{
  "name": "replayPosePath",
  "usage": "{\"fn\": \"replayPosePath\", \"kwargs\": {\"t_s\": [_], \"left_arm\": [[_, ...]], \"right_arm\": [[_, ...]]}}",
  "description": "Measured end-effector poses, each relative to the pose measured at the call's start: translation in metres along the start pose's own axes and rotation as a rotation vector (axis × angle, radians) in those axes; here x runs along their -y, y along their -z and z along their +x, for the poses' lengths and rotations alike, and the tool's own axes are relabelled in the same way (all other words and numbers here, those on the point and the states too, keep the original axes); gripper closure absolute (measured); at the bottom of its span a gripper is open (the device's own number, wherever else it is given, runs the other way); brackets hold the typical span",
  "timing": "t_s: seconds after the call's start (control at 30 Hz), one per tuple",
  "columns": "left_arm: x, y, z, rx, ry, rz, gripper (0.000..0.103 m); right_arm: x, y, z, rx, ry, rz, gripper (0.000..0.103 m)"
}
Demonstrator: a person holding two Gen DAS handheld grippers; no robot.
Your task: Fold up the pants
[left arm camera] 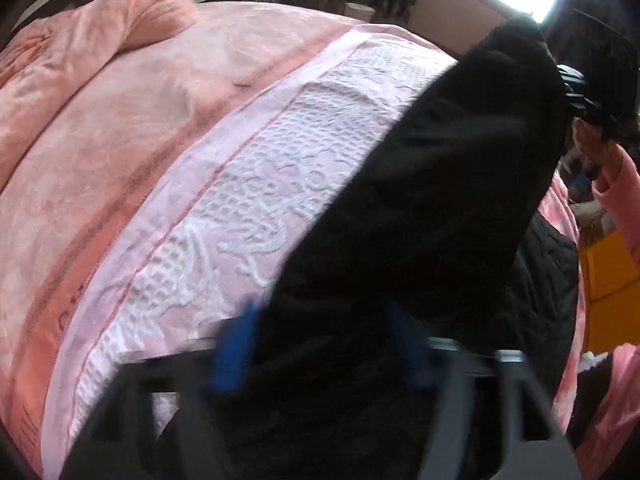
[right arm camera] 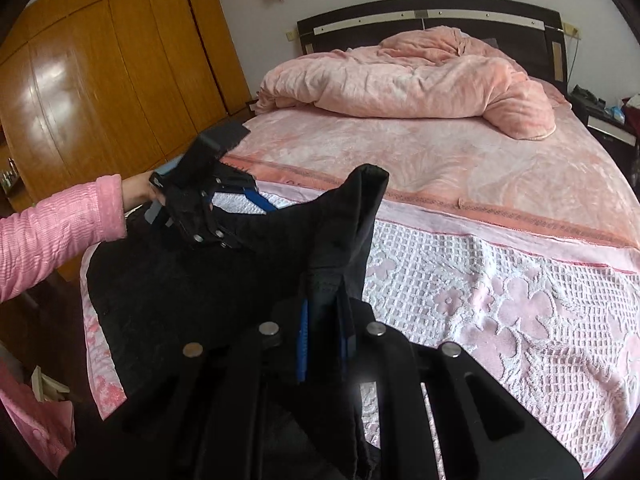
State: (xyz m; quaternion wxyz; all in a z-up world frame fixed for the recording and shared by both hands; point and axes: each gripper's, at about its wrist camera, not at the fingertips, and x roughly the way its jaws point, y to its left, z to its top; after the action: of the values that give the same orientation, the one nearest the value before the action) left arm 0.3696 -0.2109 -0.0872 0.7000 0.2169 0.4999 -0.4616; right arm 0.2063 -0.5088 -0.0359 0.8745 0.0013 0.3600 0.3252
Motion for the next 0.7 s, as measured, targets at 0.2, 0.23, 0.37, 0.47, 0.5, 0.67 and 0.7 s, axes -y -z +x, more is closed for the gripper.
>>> {"fn": "replayPosePath", "kwargs": {"t_s": [0.2, 0.23, 0.37, 0.47, 0.5, 0.67, 0.7], "left_arm": [[0.007, 0.015, -0.036, 0.13, -0.153, -0.061, 0.097], [0.012, 0.015, -0.048, 0.17, -0.221, -0.082, 0.097], [0.069, 0.021, -0.097, 0.351, -0.668, -0.102, 0.097], [0.139, 0.048, -0.092, 0.375, -0.899, -0.011, 0.097], [0.155, 0.058, -0.083, 0.354, -0.909, 0.002, 0.097], [0.22, 0.117, -0.054, 0.352, -0.879, 0.025, 0.098], [0.229, 0.125, -0.053, 0.357, -0.857, 0.03, 0.098]], "right_arm": [[0.002, 0.0, 0.0, 0.015, 0.018, 0.022, 0.093], [0.001, -0.003, -0.002, 0.038, 0.023, 0.033, 0.093], [-0.006, -0.012, -0.004, 0.103, 0.097, 0.048, 0.093], [-0.018, -0.007, -0.004, 0.139, 0.183, 0.026, 0.092], [-0.021, -0.002, -0.003, 0.137, 0.222, 0.016, 0.092], [-0.019, 0.057, 0.002, 0.078, 0.271, 0.082, 0.092], [-0.02, 0.075, 0.0, 0.06, 0.251, 0.107, 0.092]]}}
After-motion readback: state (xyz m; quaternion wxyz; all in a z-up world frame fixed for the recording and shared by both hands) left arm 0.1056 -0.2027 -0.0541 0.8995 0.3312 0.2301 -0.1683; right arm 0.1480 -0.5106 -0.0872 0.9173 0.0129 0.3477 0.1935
